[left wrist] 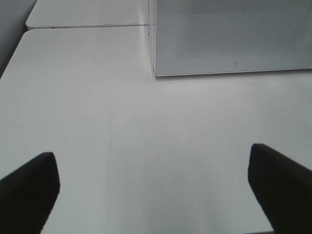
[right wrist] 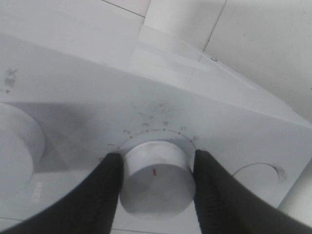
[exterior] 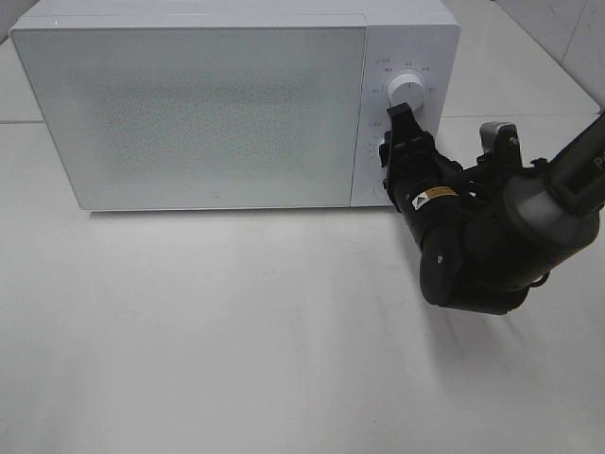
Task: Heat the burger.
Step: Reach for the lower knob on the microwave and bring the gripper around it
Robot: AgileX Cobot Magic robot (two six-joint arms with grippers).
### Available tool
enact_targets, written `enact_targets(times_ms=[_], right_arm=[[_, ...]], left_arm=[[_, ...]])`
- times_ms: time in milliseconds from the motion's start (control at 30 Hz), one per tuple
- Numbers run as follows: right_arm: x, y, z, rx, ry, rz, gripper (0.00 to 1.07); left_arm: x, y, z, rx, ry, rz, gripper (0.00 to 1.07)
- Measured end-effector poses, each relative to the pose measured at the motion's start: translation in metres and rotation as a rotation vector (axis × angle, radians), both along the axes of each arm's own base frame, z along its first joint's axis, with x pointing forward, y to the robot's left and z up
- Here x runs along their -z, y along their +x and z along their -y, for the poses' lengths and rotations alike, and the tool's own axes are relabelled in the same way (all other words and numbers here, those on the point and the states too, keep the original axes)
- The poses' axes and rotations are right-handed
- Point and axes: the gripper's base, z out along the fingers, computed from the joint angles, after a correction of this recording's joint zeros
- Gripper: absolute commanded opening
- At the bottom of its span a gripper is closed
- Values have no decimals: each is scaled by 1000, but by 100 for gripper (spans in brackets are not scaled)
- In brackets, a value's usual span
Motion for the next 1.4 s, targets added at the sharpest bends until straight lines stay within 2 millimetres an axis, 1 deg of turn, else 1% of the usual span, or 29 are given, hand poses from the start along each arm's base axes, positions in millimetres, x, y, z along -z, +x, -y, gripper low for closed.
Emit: enact_targets(times_ms=[33,100,133,167,200,233,300,400,467,500,567,600,633,1233,1400], right_arm=[[0,0,0,8,41,-1,1],[0,0,0,12,65,-3,1],[1,0,0,22,114,-3,1],[1,0,0,22,114,-3,1],[1,0,0,33,169,-4,1],[1,0,0,33,169,-4,1],[1,0,0,49,238,-6,1],[1,0,0,57,280,-7,1],[1,0,0,70,353,-8,1],[1,0,0,70,353,-8,1],[1,0,0,85,426,-11,1],[1,0,0,85,426,-11,1],[1,0,0,92,464,-13,1],[2,0,2,152,677,-22,1],[2,0,2,160,710,-22,0]], left_arm=[[0,0,0,0,0,0,105],[0,0,0,0,0,0,105],[0,0,0,0,0,0,105],[0,0,0,0,0,0,105],[0,0,0,0,0,0,105],[0,0,0,0,0,0,105],[0,0,0,0,0,0,105],[0,0,0,0,0,0,105],[0,0,0,0,0,0,105],[0,0,0,0,0,0,105],[0,0,0,0,0,0,105],[0,0,0,0,0,0,105],[0,0,0,0,0,0,105],[0,0,0,0,0,0,105],[0,0,0,0,0,0,105]])
